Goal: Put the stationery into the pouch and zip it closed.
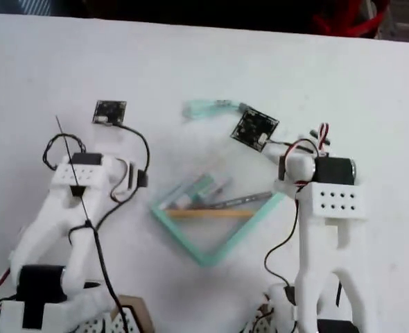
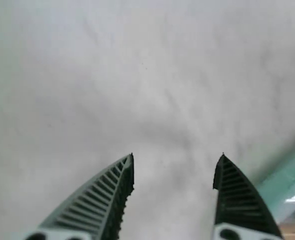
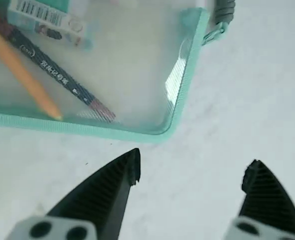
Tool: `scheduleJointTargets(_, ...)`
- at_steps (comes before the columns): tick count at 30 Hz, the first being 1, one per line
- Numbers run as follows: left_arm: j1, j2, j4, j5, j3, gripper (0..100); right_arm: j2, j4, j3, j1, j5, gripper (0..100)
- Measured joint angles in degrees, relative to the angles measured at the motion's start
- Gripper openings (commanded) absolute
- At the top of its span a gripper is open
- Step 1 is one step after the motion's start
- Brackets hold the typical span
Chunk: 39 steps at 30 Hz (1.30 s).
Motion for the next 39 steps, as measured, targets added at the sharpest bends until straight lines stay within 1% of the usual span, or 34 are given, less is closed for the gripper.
scheduleJointTargets(1,0.0,0.0,0.0,0.0,0.0,25,0.0,0.0,0.0,-1.0,-0.5,0.4)
scheduleJointTargets(2,0.0,0.0,0.0,0.0,0.0,25,0.0,0.4,0.0,-2.4,-1.3,1.9)
scheduleJointTargets(3,0.0,0.0,0.0,0.0,0.0,25,0.0,1.3,0.0,-4.7,-2.0,6.8)
scheduleJointTargets(4,-0.8,0.0,0.0,0.0,-0.3,25,0.0,2.4,0.4,-7.2,-2.3,7.4)
scheduleJointTargets(6,-3.3,0.0,0.1,0.0,-1.3,25,0.0,4.9,2.9,-12.3,-1.8,2.0)
scheduleJointTargets(8,-6.8,0.0,0.1,1.3,-1.9,25,0.0,7.1,6.3,-15.8,3.5,2.5)
scheduleJointTargets(11,-12.1,0.0,0.1,5.7,-2.1,25,-0.1,9.4,13.9,-18.8,17.7,1.9)
scheduleJointTargets(13,-15.4,0.0,0.1,7.4,-2.1,25,-0.1,9.6,17.8,-20.6,25.3,1.9)
scheduleJointTargets(15,-18.0,0.0,0.1,8.4,-2.1,25,0.0,9.7,19.7,-22.2,29.0,1.9)
scheduleJointTargets(17,-19.9,0.0,0.1,10.0,-2.1,25,1.0,9.8,20.3,-22.9,30.5,1.9)
scheduleJointTargets(22,-24.3,0.0,0.1,13.0,-2.1,25,6.7,8.9,20.7,-29.7,30.6,1.9)
scheduleJointTargets(26,-24.5,0.0,0.1,13.0,-2.1,25,14.2,1.8,20.8,-34.5,25.5,1.9)
scheduleJointTargets(30,-24.6,0.0,0.1,13.0,-2.1,25,19.3,-3.6,20.8,-36.8,23.9,1.9)
scheduleJointTargets(34,-24.6,0.0,0.1,13.0,-2.1,25,21.1,-9.0,20.8,-39.2,22.9,1.9)
scheduleJointTargets(39,-24.6,0.0,0.1,13.0,-2.1,25,23.3,-15.5,21.2,-40.0,17.4,2.3)
